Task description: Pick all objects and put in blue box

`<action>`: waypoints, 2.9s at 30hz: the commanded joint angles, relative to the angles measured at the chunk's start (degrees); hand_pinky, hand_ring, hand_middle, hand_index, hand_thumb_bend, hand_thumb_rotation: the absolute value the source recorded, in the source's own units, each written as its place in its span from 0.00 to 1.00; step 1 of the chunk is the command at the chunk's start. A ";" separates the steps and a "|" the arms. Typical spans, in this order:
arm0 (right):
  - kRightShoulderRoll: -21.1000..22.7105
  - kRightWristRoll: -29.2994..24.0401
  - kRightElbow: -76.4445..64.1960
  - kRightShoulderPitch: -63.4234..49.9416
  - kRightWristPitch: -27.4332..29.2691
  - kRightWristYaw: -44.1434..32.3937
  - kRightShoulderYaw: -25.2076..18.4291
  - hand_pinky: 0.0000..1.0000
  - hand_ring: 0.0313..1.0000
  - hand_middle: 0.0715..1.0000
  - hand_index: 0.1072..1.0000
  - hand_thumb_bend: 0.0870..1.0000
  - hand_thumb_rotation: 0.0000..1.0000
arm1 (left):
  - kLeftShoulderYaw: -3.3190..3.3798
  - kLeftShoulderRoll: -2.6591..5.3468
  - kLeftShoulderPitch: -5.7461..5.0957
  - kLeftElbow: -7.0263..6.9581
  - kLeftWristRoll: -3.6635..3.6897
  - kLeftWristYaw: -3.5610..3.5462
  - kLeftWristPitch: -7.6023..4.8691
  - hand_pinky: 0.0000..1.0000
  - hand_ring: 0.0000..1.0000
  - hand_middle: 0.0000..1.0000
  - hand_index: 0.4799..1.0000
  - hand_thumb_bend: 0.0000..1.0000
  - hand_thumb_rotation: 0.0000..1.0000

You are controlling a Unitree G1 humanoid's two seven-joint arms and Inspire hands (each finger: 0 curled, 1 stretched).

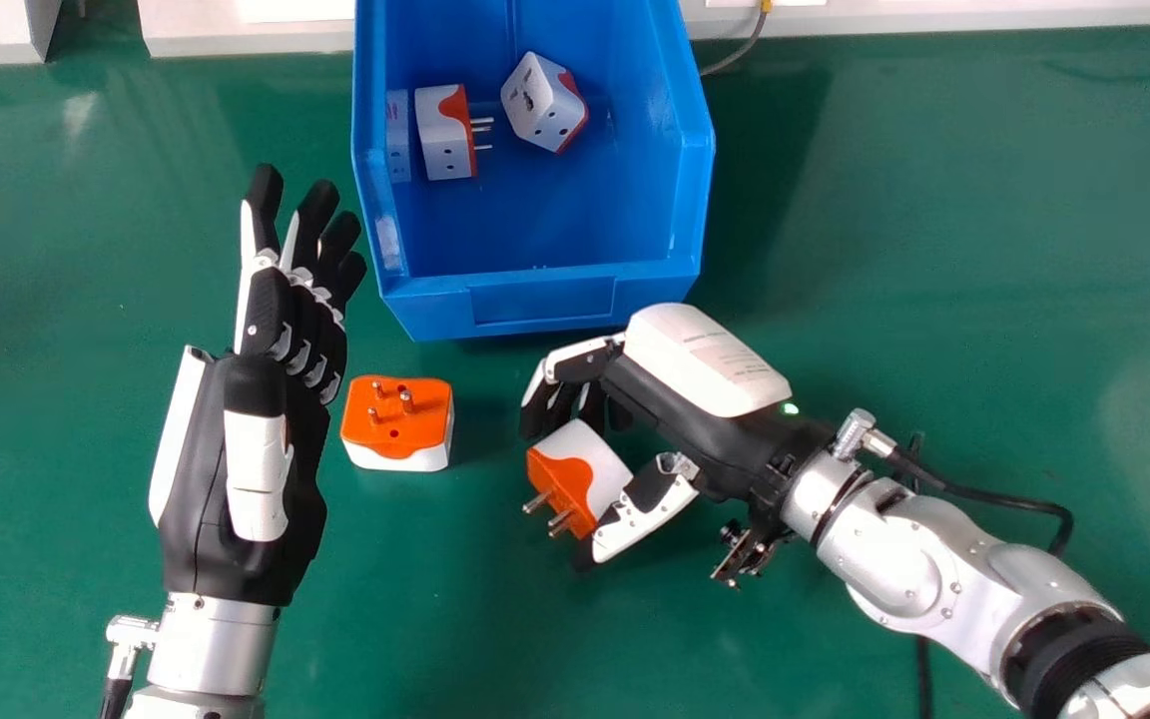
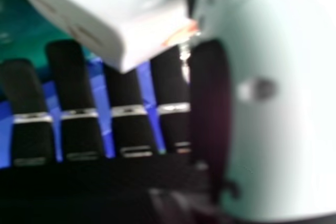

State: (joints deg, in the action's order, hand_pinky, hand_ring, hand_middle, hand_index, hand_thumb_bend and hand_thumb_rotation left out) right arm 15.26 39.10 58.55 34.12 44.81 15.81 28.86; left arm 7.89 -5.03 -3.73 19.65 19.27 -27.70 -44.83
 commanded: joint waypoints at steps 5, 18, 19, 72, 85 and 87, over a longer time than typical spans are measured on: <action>1.12 -2.27 -2.98 -0.26 2.86 0.83 -1.94 0.36 0.38 0.41 0.47 0.50 0.00 | 0.05 -0.03 0.10 -0.78 0.53 -0.55 -0.79 1.00 0.99 1.00 1.00 0.90 0.99; 3.86 -12.44 -18.31 -6.02 4.60 -9.89 -8.38 0.34 0.37 0.41 0.46 0.49 0.00 | -0.01 0.12 0.40 -0.64 0.22 -0.40 -0.61 1.00 0.99 1.00 1.00 0.90 0.99; 4.04 -13.03 -19.56 -6.41 4.57 -10.51 -8.89 0.34 0.37 0.41 0.46 0.48 0.00 | -0.02 0.11 0.42 -0.65 0.18 -0.37 -0.59 1.00 0.99 1.00 1.00 0.90 0.99; -3.87 -3.57 -2.77 24.75 -6.67 5.25 -12.99 0.36 0.36 0.45 0.47 0.47 0.00 | -1.15 0.20 1.32 0.96 0.29 -2.02 -0.72 1.00 0.99 1.00 1.00 0.88 0.99; -4.86 -1.38 10.42 32.39 -11.58 9.42 -9.41 0.36 0.37 0.45 0.47 0.47 0.00 | -0.69 0.26 1.49 0.61 0.29 -1.79 -0.92 1.00 0.99 1.00 1.00 0.88 0.99; -5.08 -1.53 11.66 33.08 -12.46 9.14 -9.26 0.36 0.37 0.45 0.47 0.47 0.00 | -0.65 0.32 1.58 0.71 0.07 -1.62 -1.07 1.00 0.99 1.00 1.00 0.88 0.99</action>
State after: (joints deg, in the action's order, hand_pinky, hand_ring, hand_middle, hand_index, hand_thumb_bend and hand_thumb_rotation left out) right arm 10.40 38.65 70.17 63.25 32.61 24.24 19.86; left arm 7.13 -4.97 -2.69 21.13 19.27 -29.38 -44.63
